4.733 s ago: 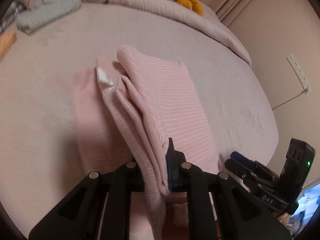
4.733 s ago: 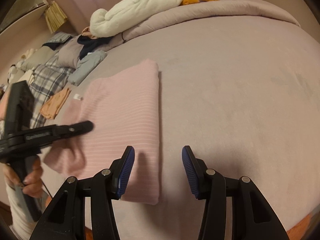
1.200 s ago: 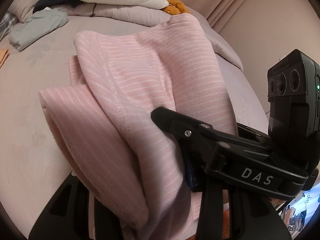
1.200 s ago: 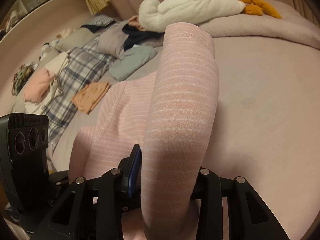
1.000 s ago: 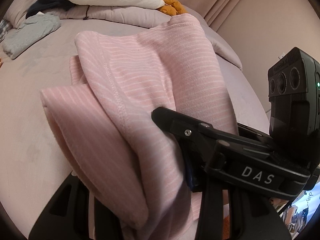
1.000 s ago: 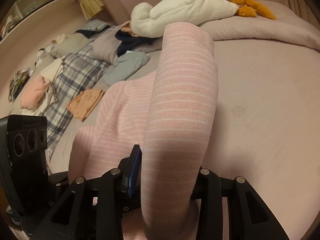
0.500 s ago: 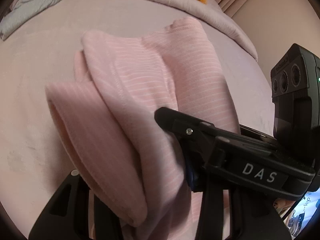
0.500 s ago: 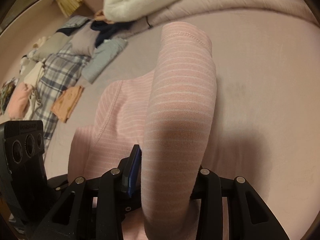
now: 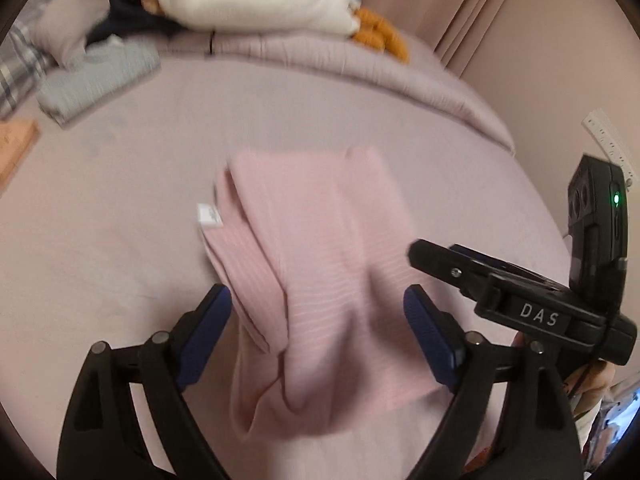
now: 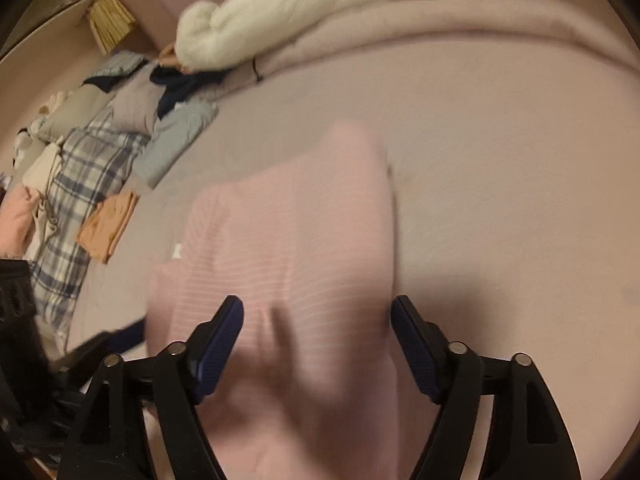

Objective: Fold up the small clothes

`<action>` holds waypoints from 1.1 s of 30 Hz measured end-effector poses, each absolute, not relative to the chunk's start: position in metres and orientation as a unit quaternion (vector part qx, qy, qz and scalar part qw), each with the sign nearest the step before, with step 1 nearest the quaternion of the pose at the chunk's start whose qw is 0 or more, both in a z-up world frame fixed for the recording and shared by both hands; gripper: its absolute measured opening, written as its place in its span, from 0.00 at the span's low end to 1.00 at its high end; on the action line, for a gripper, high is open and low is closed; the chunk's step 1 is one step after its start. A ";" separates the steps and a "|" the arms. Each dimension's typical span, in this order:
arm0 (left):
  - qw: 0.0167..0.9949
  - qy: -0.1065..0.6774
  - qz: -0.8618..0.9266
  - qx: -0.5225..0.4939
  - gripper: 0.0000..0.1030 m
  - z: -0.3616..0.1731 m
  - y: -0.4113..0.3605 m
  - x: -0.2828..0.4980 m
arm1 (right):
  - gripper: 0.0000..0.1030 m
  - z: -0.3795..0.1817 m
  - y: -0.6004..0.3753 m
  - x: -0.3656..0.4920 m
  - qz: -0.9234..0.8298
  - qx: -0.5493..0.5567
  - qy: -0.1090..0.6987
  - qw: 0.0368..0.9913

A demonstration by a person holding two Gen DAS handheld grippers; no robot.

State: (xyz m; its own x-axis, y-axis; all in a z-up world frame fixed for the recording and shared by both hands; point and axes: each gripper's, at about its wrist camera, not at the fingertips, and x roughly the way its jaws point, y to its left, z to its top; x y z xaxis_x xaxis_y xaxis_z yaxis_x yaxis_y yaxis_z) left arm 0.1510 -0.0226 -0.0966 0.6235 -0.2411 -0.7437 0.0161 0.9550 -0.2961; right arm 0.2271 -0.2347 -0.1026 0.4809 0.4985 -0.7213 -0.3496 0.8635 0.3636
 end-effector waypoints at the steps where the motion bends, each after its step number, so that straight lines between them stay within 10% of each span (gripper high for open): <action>1: 0.897 0.416 -0.071 -0.131 0.97 -0.087 -0.022 0.145 | 0.76 -0.096 -0.237 0.222 0.243 0.077 0.435 0.863; 13: 0.936 0.319 -0.068 -0.132 1.00 -0.012 -0.018 0.070 | 0.95 -0.014 -0.262 0.143 0.230 0.045 0.316 0.919; 33: 0.930 0.355 -0.025 -0.092 1.00 -0.029 -0.032 0.046 | 0.96 -0.011 -0.265 0.100 0.177 0.038 0.287 0.941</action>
State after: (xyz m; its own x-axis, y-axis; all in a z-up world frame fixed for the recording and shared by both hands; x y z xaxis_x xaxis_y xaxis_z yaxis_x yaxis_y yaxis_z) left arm 0.0456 -0.0324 -0.0292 0.7462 -0.1122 -0.6562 -0.0189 0.9817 -0.1894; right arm 0.1003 -0.2652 -0.0105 0.7732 0.3542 -0.5260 -0.3104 0.9347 0.1731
